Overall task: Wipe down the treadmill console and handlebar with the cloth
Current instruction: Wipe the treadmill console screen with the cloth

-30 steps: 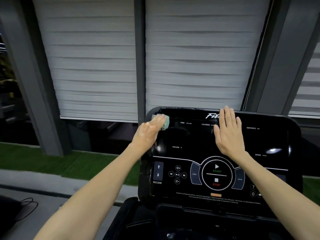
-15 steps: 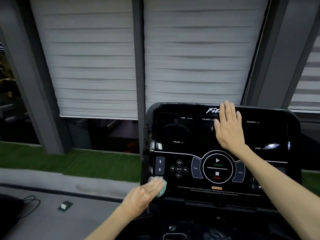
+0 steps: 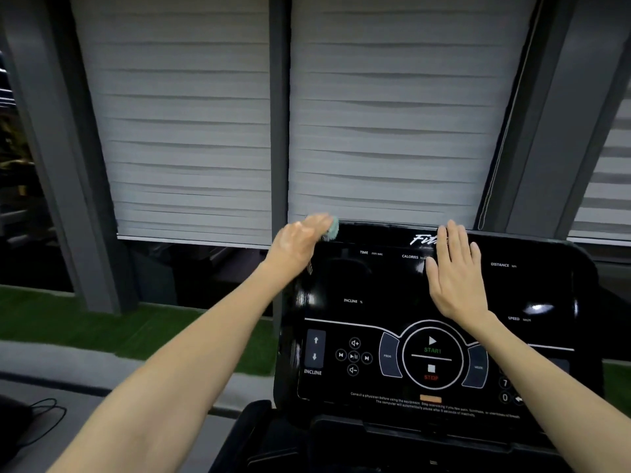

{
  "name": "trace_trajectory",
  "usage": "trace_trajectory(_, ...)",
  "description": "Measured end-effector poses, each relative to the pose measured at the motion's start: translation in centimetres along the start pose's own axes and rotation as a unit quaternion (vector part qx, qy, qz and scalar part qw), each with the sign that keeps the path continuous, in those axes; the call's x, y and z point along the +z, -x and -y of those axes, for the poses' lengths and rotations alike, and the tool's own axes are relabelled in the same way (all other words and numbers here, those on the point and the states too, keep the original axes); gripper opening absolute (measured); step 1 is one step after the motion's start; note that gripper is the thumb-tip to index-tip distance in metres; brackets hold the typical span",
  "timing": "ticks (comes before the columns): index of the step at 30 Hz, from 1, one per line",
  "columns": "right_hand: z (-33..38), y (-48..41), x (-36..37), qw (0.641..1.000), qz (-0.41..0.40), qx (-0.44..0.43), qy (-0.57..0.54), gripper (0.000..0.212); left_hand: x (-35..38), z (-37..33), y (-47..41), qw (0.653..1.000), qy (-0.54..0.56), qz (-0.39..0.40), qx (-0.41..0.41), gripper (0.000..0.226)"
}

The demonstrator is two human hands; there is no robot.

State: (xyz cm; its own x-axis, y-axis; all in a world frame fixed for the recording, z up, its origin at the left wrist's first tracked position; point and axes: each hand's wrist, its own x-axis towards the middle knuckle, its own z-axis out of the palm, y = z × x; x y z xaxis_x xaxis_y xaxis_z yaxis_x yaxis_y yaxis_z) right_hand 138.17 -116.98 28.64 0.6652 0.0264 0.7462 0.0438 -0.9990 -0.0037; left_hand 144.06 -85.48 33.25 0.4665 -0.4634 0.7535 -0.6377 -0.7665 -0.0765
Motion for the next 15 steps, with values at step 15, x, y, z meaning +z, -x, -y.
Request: trace_trajectory(15,-0.1,0.1,0.2,1.0,-0.002,0.001,0.009,0.062,2.3,-2.4,11.3,0.997,0.045,-0.053,0.026,0.093)
